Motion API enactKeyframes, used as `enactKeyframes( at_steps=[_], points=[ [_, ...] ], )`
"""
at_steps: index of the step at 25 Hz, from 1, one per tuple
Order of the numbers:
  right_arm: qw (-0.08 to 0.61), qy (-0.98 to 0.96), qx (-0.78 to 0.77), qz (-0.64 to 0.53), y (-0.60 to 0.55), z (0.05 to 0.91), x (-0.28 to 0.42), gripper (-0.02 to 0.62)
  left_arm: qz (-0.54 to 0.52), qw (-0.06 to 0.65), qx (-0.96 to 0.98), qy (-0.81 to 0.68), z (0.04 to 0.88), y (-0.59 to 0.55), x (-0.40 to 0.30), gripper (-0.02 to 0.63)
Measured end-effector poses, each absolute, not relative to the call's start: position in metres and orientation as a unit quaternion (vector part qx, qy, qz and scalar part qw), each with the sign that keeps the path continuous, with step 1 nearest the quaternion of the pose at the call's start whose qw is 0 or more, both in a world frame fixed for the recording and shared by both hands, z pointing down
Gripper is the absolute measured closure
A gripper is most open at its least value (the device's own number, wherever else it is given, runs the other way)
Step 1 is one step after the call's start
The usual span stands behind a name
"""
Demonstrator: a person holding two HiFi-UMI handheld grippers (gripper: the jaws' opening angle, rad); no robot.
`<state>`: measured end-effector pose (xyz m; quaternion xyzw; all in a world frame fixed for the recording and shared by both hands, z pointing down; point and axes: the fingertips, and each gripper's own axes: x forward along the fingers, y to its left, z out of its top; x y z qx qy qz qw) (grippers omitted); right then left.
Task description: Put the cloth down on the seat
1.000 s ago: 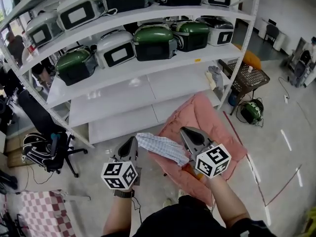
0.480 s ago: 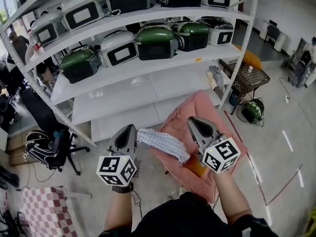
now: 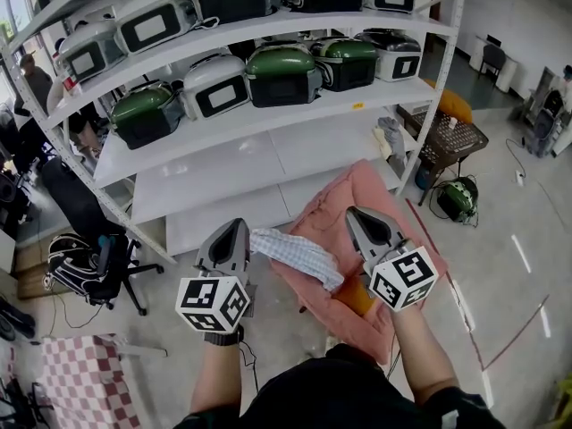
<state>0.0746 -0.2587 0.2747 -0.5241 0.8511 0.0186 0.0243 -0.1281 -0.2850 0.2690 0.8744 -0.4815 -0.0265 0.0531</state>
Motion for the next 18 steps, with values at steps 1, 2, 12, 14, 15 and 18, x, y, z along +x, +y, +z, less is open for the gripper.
enactKeyframes(
  at_steps=[1, 2, 12, 14, 15, 18],
  points=[
    [0.024, 0.85, -0.526, 0.019, -0.258, 0.274, 0.0755, 0.591, -0.026, 0.053, 0.874, -0.482, 0.2687, -0.2847, -0.1281, 0.6],
    [0.024, 0.848, -0.529, 0.021, -0.2572, 0.2734, 0.0763, 0.591, -0.026, 0.054, 0.874, -0.482, 0.2687, -0.2846, -0.1282, 0.6],
    [0.022, 0.848, -0.529, 0.022, -0.2562, 0.2748, 0.0725, 0.591, -0.027, 0.062, 0.872, -0.484, 0.2739, -0.286, -0.133, 0.6],
    [0.021, 0.848, -0.529, 0.023, -0.2553, 0.2751, 0.0704, 0.591, -0.028, 0.061, 0.872, -0.485, 0.2737, -0.2854, -0.1346, 0.6],
    [0.021, 0.848, -0.528, 0.023, -0.2548, 0.2757, 0.0696, 0.591, -0.028, 0.061, 0.872, -0.485, 0.2739, -0.2848, -0.1352, 0.6],
    [0.022, 0.848, -0.528, 0.022, -0.2533, 0.2781, 0.0675, 0.591, -0.028, 0.06, 0.872, -0.485, 0.2754, -0.2833, -0.1368, 0.6]
  ],
)
